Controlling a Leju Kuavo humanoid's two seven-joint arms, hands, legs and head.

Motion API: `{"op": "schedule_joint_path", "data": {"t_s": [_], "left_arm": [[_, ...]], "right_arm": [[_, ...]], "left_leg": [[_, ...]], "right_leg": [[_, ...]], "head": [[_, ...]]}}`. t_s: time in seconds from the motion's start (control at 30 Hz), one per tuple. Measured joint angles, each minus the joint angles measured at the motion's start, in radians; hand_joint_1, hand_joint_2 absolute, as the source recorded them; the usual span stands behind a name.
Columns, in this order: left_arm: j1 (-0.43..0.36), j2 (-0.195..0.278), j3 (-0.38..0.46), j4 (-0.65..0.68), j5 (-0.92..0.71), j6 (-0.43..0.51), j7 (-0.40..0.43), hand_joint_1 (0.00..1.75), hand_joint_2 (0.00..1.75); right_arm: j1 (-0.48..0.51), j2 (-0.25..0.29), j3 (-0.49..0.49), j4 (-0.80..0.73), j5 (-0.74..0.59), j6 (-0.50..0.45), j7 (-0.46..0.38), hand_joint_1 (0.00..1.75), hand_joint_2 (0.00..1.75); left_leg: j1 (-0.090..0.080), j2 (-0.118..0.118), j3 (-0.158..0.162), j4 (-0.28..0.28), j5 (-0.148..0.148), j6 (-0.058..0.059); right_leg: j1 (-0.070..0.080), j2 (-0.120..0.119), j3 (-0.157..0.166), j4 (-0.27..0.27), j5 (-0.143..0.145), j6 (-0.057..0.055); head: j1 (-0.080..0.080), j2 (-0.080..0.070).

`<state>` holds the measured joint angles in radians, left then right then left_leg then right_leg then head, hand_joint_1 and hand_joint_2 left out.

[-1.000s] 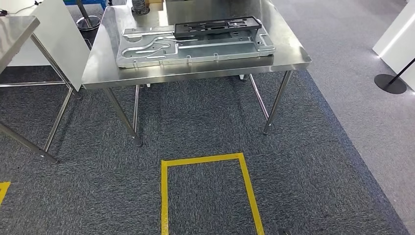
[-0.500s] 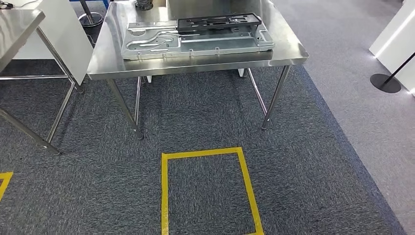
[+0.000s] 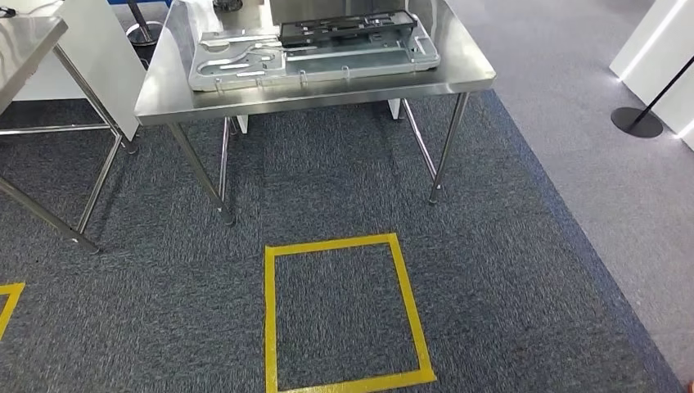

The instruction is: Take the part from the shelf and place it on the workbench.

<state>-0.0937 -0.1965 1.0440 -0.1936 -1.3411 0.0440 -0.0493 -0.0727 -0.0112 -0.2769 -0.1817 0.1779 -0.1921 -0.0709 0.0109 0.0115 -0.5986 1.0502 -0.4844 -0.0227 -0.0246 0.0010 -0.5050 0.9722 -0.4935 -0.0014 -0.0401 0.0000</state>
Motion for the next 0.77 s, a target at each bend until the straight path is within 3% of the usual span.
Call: {"op": "schedule_joint_path", "data": {"t_s": [0.07, 0.1, 0.13, 0.17, 0.2, 0.27, 0.33, 0.4, 0.47, 0.5, 0.6, 0.63, 0.67, 0.77], "left_arm": [[0.001, 0.0, -0.003, 0.0, -0.007, 0.004, 0.0, 0.0, 0.0], [0.002, 0.0, -0.005, 0.0, -0.009, 0.006, 0.001, 0.0, 0.0], [0.002, 0.0, -0.006, 0.0, -0.01, 0.009, 0.004, 0.0, 0.0], [0.002, 0.0, -0.007, 0.0, -0.01, 0.014, 0.006, 0.0, 0.44], [0.002, 0.0, -0.008, 0.0, -0.011, 0.018, 0.008, 0.0, 0.87], [0.001, 0.0, -0.012, 0.0, -0.013, 0.027, 0.01, 0.0, 1.75], [0.0, -0.001, -0.017, 0.0, -0.016, 0.033, 0.014, 0.0, 1.75], [0.0, -0.002, -0.02, 0.0, -0.019, 0.041, 0.03, 0.0, 1.75], [0.0, -0.004, -0.021, 0.0, -0.018, 0.048, 0.052, 0.0, 1.75], [-0.001, -0.006, -0.021, 0.0, -0.016, 0.05, 0.059, 0.0, 1.75], [0.0, -0.007, -0.026, -0.001, -0.009, 0.051, 0.069, 0.0, 1.75], [0.001, -0.006, -0.034, -0.004, 0.0, 0.05, 0.071, 0.0, 1.75], [0.002, -0.005, -0.046, -0.008, 0.015, 0.049, 0.072, 0.0, 1.75], [0.002, -0.001, -0.087, -0.025, 0.069, 0.044, 0.072, 0.0, 1.75]], "right_arm": [[0.001, -0.001, -0.001, 0.0, 0.002, -0.006, -0.006, 0.0, 1.75], [0.001, -0.002, -0.001, 0.0, 0.005, -0.011, -0.007, 0.0, 1.75], [0.002, -0.004, -0.001, 0.0, 0.01, -0.017, -0.008, 0.0, 1.75], [0.002, -0.004, -0.001, 0.0, 0.016, -0.023, -0.01, 0.0, 1.31], [0.002, -0.004, -0.001, 0.0, 0.024, -0.03, -0.013, 0.0, 0.87], [0.0, -0.004, 0.0, 0.0, 0.04, -0.044, -0.022, 0.0, 0.0], [-0.004, -0.005, 0.001, 0.0, 0.055, -0.055, -0.028, 0.0, 0.87], [-0.011, -0.006, 0.004, 0.0, 0.068, -0.057, -0.034, 0.0, 1.75], [-0.017, -0.005, 0.009, 0.0, 0.081, -0.054, -0.038, 0.0, 1.75], [-0.02, -0.002, 0.013, 0.0, 0.086, -0.051, -0.039, 0.0, 1.75], [-0.022, 0.009, 0.022, 0.0, 0.093, -0.033, -0.038, 0.0, 1.75], [-0.018, 0.012, 0.026, 0.0, 0.094, -0.026, -0.036, 0.0, 1.75], [-0.012, 0.016, 0.03, 0.001, 0.093, -0.019, -0.034, 0.0, 1.75], [0.006, 0.021, 0.041, 0.002, 0.087, -0.006, -0.028, 0.0, 1.75]], "left_leg": [[0.001, -0.002, -0.049, 0.129, -0.087, -0.003], [0.001, -0.002, -0.07, 0.194, -0.118, -0.004], [0.0, -0.003, -0.077, 0.231, -0.13, -0.003], [0.0, -0.003, -0.064, 0.23, -0.122, 0.0], [-0.001, -0.003, -0.031, 0.188, -0.098, 0.005], [-0.008, -0.006, 0.067, 0.035, -0.047, 0.022], [-0.016, -0.007, 0.125, -0.065, -0.027, 0.034], [-0.018, -0.007, 0.127, -0.081, -0.023, 0.039], [-0.013, -0.005, 0.124, -0.093, -0.012, 0.051], [-0.01, -0.003, 0.121, -0.099, -0.004, 0.057], [-0.009, 0.001, 0.106, -0.099, 0.007, 0.064], [-0.009, 0.002, 0.101, -0.096, 0.008, 0.064], [-0.009, 0.003, 0.097, -0.092, 0.009, 0.063], [-0.006, 0.001, 0.091, -0.079, 0.007, 0.056]], "right_leg": [[0.005, -0.002, -0.016, 0.0, 0.012, -0.011], [0.008, -0.002, -0.023, 0.001, 0.017, -0.014], [0.012, -0.001, -0.03, 0.003, 0.022, -0.015], [0.015, -0.001, -0.036, 0.004, 0.026, -0.015], [0.018, 0.0, -0.04, 0.006, 0.029, -0.015], [0.023, 0.0, -0.045, 0.01, 0.033, -0.013], [0.023, 0.0, -0.048, 0.014, 0.038, -0.005], [0.022, -0.001, -0.051, 0.013, 0.046, 0.007], [0.021, -0.001, -0.057, 0.024, 0.037, 0.018], [0.02, 0.0, -0.071, 0.053, 0.016, 0.023], [0.011, -0.001, -0.154, 0.244, -0.09, 0.037], [0.008, -0.001, -0.173, 0.293, -0.106, 0.041], [0.004, -0.001, -0.174, 0.306, -0.103, 0.045], [-0.005, -0.003, -0.089, 0.165, -0.026, 0.05]], "head": [[0.0, 0.0], [0.0, 0.0], [0.0, 0.0], [0.0, 0.0], [0.0, 0.0], [0.0, 0.0], [0.0, 0.0], [0.0, 0.0], [0.0, 0.0], [0.0, 0.0], [0.0, 0.0], [0.0, 0.0], [0.0, 0.0], [0.0, 0.0]]}}
